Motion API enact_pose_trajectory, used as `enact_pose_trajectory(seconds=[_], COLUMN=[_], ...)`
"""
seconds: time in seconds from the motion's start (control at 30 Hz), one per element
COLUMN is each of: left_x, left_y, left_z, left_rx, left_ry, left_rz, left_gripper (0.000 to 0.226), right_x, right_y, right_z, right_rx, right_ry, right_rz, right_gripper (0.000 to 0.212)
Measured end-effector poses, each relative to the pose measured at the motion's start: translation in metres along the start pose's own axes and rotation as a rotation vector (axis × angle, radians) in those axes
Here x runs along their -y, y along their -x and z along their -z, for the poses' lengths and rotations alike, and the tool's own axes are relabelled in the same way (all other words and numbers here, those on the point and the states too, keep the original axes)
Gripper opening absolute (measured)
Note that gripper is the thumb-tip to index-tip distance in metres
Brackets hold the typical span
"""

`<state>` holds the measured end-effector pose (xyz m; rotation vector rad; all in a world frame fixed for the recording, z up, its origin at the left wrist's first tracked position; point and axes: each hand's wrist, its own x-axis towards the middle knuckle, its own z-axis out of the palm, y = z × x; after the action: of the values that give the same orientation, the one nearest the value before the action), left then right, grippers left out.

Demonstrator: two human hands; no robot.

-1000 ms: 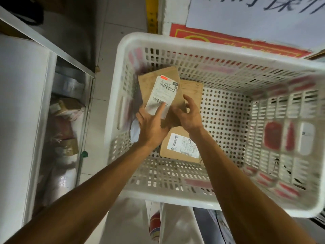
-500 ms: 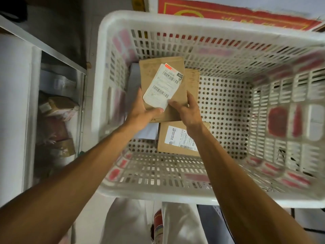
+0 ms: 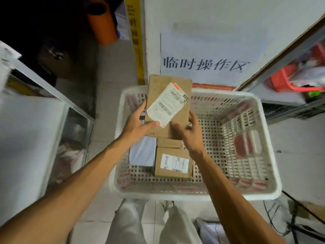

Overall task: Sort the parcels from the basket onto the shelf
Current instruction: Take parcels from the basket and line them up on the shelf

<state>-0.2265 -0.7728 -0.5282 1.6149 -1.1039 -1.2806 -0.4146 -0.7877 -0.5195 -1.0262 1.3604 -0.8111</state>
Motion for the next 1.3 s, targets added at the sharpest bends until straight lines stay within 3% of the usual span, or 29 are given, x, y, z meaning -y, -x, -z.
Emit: enact_pose_trajectory(seconds=[0.2, 0.37, 0.73, 0.9, 1.3], left_x=[-0.079, -0.134, -0.174, -0.175, -0.125], left_y=[0.065, 0.156, 0.431, 0.555, 0.768], left_z=[0.059, 0.115, 0.239, 0.266, 0.308], left_rx=[-0.305, -0.605, -1.327, -1.476, -1.776], left_ry=[0.052, 0.057, -0.136, -0.258, -0.384], left_rz=[-0.111, -0.275, -0.478, -0.546, -0.467], left_gripper=[0.09, 0.089, 0.092, 0.092, 0.089], right_x=[0.095, 0.16, 0.239, 0.245, 0.198], right_y=[0.013, 0.047, 0.273, 0.392, 0.61], right_z=[-0.028, -0.1, -0.296, -0.352, -0.459], right_rx=[0.323, 0.587, 1.189, 1.342, 1.571], right_ry=[0.055, 0.051, -0.184, -0.243, -0.185], right_rz=[0.257, 0.486, 0.72, 0.792, 0.899], right_gripper=[0.062, 0.059, 0.065, 0.065, 0.069])
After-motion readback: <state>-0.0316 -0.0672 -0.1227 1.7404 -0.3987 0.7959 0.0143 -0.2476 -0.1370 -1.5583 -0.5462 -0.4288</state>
